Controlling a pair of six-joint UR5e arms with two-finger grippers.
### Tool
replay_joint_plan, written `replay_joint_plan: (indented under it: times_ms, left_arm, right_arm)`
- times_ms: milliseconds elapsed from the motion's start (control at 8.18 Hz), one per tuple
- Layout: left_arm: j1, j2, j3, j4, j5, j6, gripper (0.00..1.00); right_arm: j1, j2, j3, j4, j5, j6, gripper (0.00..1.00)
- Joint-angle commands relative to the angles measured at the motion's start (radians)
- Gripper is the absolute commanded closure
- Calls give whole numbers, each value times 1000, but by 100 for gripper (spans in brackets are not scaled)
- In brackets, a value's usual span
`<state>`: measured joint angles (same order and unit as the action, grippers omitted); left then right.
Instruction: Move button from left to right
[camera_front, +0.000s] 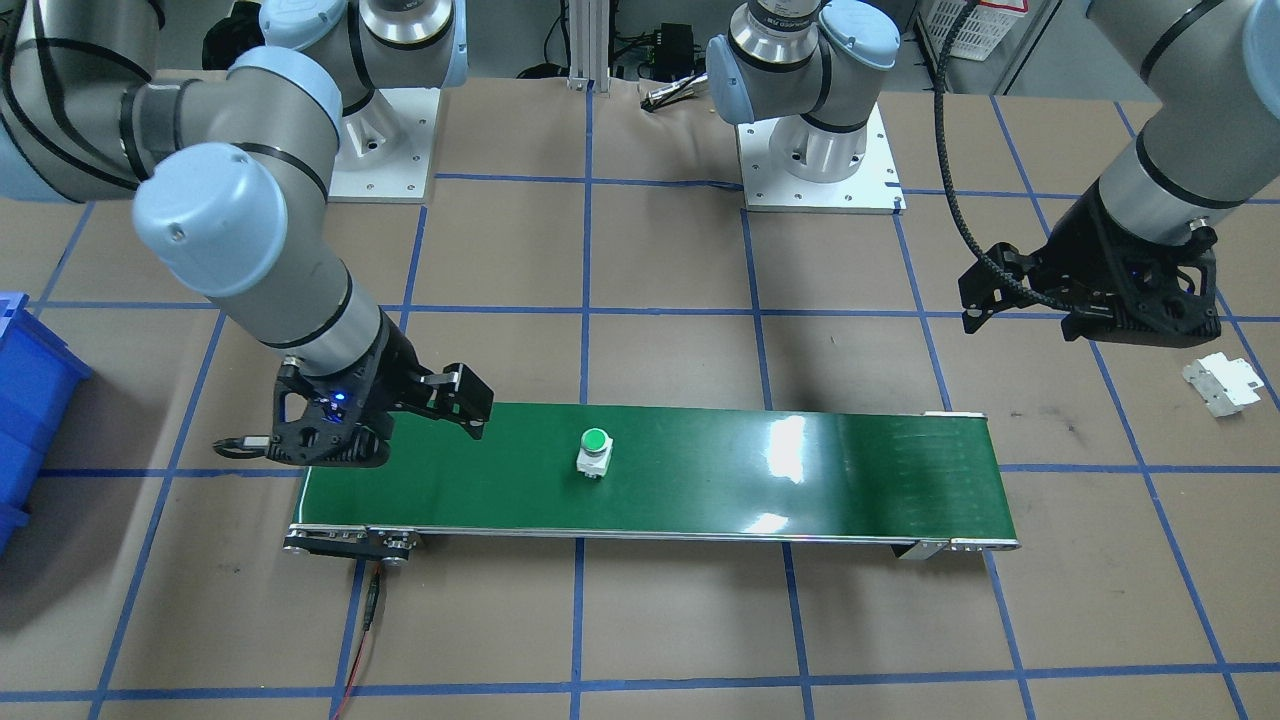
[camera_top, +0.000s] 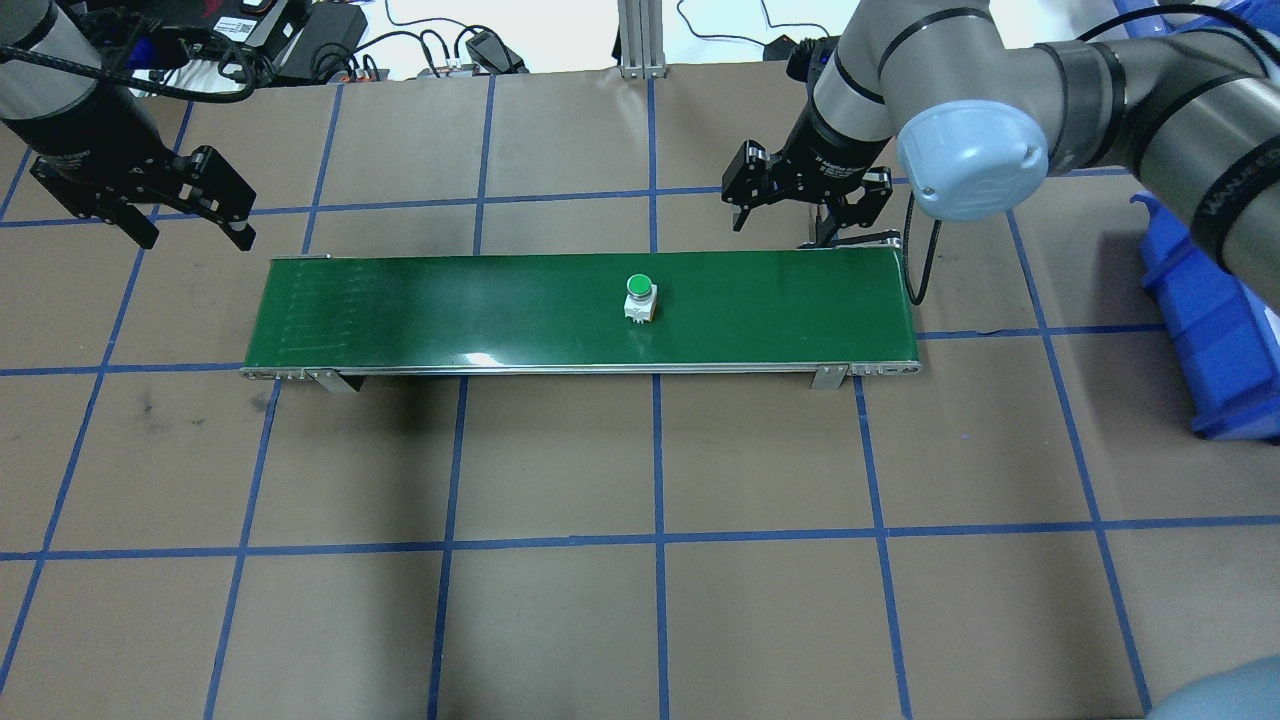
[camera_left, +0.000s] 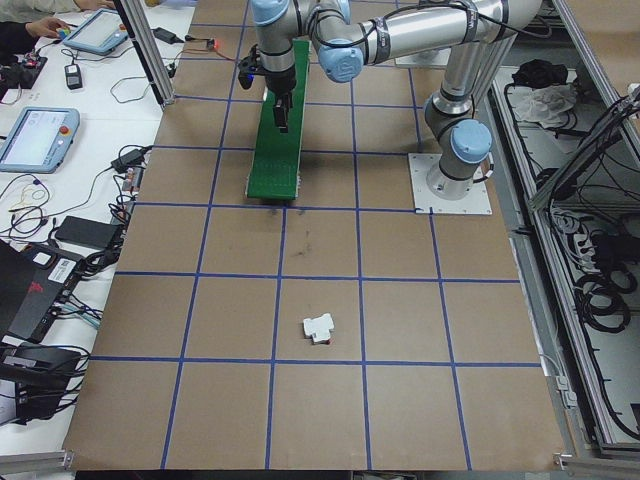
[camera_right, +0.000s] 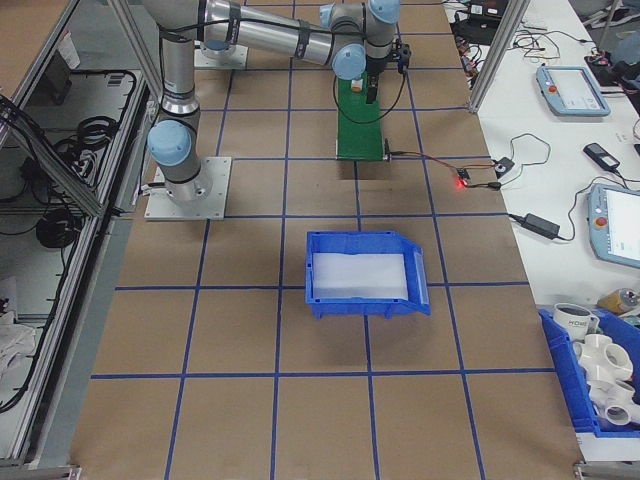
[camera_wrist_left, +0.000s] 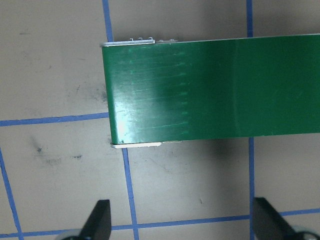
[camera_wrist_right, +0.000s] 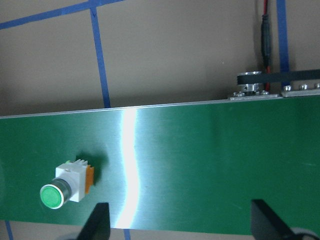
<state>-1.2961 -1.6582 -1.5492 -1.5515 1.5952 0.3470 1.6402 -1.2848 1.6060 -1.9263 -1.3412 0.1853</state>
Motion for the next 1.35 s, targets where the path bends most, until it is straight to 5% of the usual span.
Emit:
replay_joint_plan:
  times_ms: [0,612,734,856,1223]
  left_arm:
    - [3,0,1,4,61,-2,0]
    - [-15,5,1,13,31,-6,0]
    - [-25,12,1,11,-53,-31,0]
    - [-25,21,1,8,-85,-122,0]
    - [-26,43,0,13,-49,-301,0]
  right_arm:
    - [12,65,38,-39,53,101,0]
    - [12,130,40,-63,48,94,6]
    - [12,140,40,-68,39,94,83]
    - [12,148,40,-68,24,73,100]
    - [12,140,38,-60,-50,46,100]
